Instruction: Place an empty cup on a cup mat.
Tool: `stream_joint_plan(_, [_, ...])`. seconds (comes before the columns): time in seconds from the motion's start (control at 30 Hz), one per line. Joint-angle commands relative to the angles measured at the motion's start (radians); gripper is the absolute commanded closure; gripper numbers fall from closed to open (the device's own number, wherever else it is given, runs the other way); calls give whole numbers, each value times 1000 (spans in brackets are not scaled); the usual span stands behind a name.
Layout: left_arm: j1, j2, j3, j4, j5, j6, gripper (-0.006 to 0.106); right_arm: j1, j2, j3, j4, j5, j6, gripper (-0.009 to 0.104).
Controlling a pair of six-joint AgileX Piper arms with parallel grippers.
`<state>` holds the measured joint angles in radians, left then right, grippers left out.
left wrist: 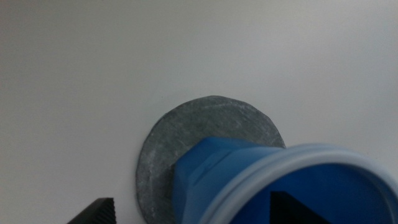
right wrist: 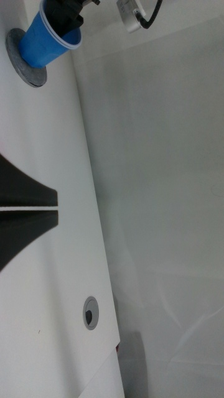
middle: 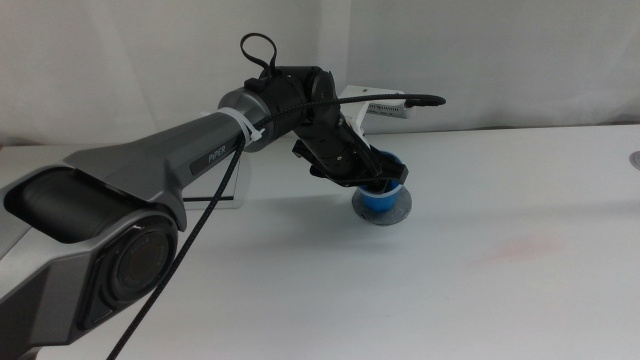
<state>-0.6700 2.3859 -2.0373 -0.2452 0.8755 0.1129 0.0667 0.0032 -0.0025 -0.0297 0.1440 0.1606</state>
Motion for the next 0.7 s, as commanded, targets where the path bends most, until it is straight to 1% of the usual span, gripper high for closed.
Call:
stream_joint_plan(0.0, [-6,-2,-3,-4,-15,-2,35,-7,-30,38,-4,1,-3,98])
stream_joint_plan(0.3, [-6,-4,-4,-9,-38,-2,35,-7,-30,38,-4,1,-3,98])
stream_joint_plan(0.67, [-6,-73,-4,6,-114,10,35,-7,-30,38,-4,1,-3,98])
